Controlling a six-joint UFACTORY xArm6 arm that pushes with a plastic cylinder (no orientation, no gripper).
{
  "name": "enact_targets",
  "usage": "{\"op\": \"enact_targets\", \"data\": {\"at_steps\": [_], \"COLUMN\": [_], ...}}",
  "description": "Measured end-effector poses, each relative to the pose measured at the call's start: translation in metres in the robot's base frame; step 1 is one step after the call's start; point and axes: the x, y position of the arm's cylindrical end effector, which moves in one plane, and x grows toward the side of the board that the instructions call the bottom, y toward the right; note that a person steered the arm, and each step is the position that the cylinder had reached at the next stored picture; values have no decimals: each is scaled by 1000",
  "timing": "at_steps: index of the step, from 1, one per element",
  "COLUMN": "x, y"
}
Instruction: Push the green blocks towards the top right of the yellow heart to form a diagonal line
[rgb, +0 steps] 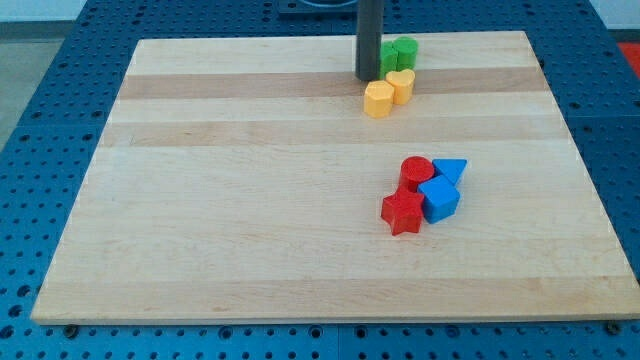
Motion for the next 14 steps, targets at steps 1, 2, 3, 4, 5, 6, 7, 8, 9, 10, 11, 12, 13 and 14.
{"op": "enact_targets", "data": {"at_steps": [1, 2, 3, 4, 5, 6, 7, 8, 9, 10, 11, 12, 13, 14], "x": [0, 0, 4, -5, -33, -33, -34, -34, -34, -34, -35, -68, -86, -88], "y": [11, 10, -25, -49, -48, -18, 6, 39, 51, 51, 51, 40, 42, 71]}}
